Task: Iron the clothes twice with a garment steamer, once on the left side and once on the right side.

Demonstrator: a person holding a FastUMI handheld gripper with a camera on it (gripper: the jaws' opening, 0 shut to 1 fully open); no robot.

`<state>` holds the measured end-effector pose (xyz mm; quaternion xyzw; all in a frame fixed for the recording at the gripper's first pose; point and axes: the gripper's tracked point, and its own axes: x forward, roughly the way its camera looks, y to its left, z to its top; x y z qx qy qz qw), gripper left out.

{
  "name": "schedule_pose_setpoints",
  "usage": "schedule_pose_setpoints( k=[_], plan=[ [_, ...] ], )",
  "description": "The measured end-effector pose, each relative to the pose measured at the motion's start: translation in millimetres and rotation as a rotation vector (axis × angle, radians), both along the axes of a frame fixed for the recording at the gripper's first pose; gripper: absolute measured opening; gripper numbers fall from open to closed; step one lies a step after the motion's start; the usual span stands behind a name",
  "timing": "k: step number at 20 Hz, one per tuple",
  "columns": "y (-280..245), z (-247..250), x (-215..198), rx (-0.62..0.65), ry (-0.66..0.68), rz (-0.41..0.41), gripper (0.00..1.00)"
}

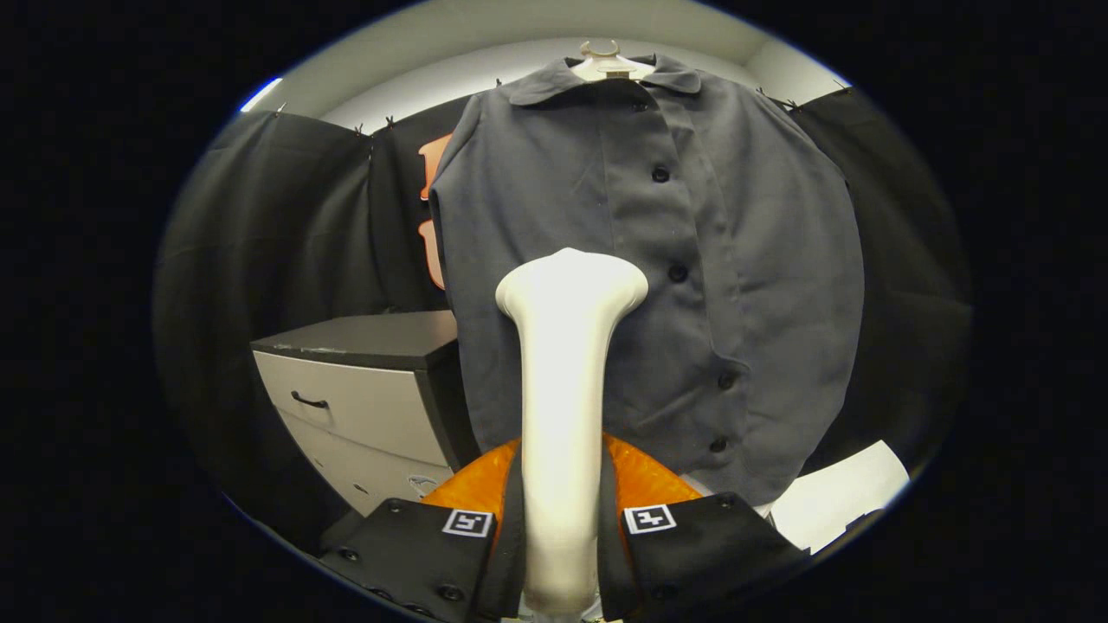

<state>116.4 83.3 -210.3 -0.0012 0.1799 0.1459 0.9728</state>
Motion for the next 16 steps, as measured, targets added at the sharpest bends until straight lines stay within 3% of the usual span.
schedule_pose_setpoints(
  k=[16],
  plan=[
    [-14.4,-92.4,-25.3,-0.039,0.169,-0.011,0.41]
  ],
)
